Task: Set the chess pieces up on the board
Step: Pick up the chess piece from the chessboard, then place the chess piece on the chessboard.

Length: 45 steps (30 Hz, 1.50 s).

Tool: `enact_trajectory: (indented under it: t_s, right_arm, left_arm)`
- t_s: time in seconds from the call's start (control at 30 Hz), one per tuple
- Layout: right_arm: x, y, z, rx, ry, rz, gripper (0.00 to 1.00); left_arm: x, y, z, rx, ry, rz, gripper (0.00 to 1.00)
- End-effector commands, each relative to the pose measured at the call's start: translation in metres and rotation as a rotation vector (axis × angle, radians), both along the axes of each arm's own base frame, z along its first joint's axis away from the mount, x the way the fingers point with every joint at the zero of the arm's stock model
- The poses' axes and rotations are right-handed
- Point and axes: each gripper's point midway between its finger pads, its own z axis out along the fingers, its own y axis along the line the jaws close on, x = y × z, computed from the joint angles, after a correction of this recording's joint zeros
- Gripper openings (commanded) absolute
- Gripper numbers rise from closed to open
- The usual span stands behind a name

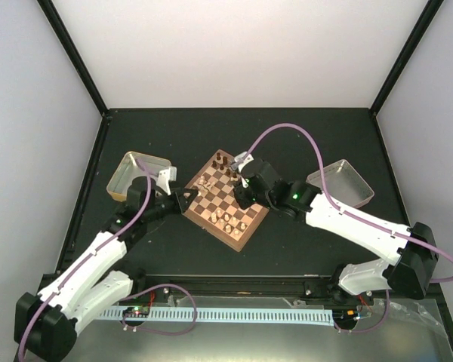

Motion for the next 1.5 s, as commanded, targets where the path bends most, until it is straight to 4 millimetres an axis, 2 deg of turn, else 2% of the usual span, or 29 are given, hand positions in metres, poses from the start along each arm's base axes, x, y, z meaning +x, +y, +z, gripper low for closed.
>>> enact_trajectory:
  t_s: [0.0,0.13,0.33,0.5,0.8,1.1,1.33,1.47]
  right_arm:
    - [0.01,-0.033,-0.003,-0.011,-0.026,-0.199,0.04]
    - [0.009,-0.046,-0.008,0.006,-0.026,-0.247,0.04]
    - [0.004,-0.055,-0.008,0.037,-0.026,-0.25,0.05]
    - [0.0,-0.052,-0.008,0.069,-0.01,-0.227,0.05]
    - [-0.002,-0.046,-0.011,0.084,0.008,-0.203,0.05]
    - [-0.002,-0.045,-0.012,0.085,0.015,-0.203,0.05]
    - [-0.002,-0.044,-0.013,0.085,0.018,-0.202,0.05]
    - [-0.003,-0.042,-0.013,0.088,0.024,-0.191,0.06]
  left_arm:
    - [0.018,0.007,-0.013,0.196,-0.025,0.07,0.03]
    - [0.026,-0.009,-0.04,0.294,0.035,0.038,0.03]
    - [0.033,-0.036,-0.068,0.353,0.12,-0.059,0.04]
    - [0.034,-0.04,-0.09,0.405,0.18,-0.1,0.05]
    - [0.036,-0.049,-0.11,0.418,0.25,-0.14,0.06]
    - [0.031,-0.044,-0.123,0.458,0.298,-0.149,0.08]
    - [0.026,-0.049,-0.129,0.44,0.318,-0.183,0.13]
    - [0.03,-0.047,-0.129,0.457,0.317,-0.163,0.21]
